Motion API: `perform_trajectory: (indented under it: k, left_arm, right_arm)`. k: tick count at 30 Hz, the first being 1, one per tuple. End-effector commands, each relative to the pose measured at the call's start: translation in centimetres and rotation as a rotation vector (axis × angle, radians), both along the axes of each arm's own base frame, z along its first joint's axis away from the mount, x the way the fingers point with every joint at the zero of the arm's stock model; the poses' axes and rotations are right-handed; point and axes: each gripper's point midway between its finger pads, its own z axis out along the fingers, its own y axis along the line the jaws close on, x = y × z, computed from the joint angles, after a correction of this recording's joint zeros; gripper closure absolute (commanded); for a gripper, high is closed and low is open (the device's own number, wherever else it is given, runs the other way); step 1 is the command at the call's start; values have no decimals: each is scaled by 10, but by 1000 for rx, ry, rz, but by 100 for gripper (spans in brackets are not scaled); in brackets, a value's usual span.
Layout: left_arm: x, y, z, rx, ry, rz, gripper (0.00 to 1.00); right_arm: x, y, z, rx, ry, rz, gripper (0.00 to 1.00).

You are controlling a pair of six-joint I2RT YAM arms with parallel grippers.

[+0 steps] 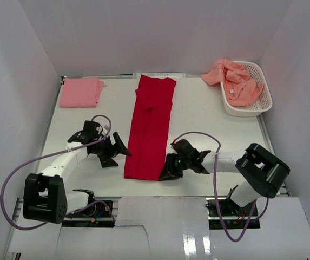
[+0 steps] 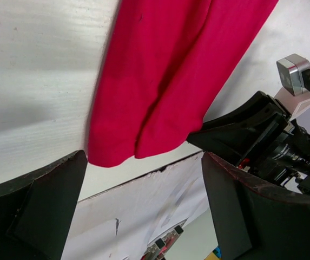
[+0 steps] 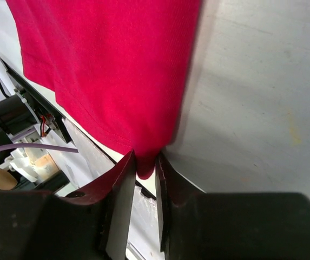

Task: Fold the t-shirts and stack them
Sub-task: Grab the bottom of the folded rectangular tshirt with both arms

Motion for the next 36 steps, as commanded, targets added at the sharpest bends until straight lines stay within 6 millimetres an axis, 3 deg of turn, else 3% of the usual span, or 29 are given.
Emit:
perform_trajectory:
  k: [1,8,27,33,36]
  left_arm:
    - [0,-1,9,-23,-49,10,2]
    - [-6,-2,0,-34,-31,17,2]
    - [-29,-11,-14,-96,7,62,2]
    - [-38,-19,-17,-89,16,22,7]
    - [-45,-23,-23,-75,43,1,16]
  right_arm:
    - [8,2,-4,-25,-33,-15,73]
    - [9,5,-5,-29,-35,3,92]
    - [-3,-4,-16,-74,-3,62,92]
    - [-3,-4,-15,-73,-4,62,92]
    - [-2,-4,-15,-74,-4,59,92]
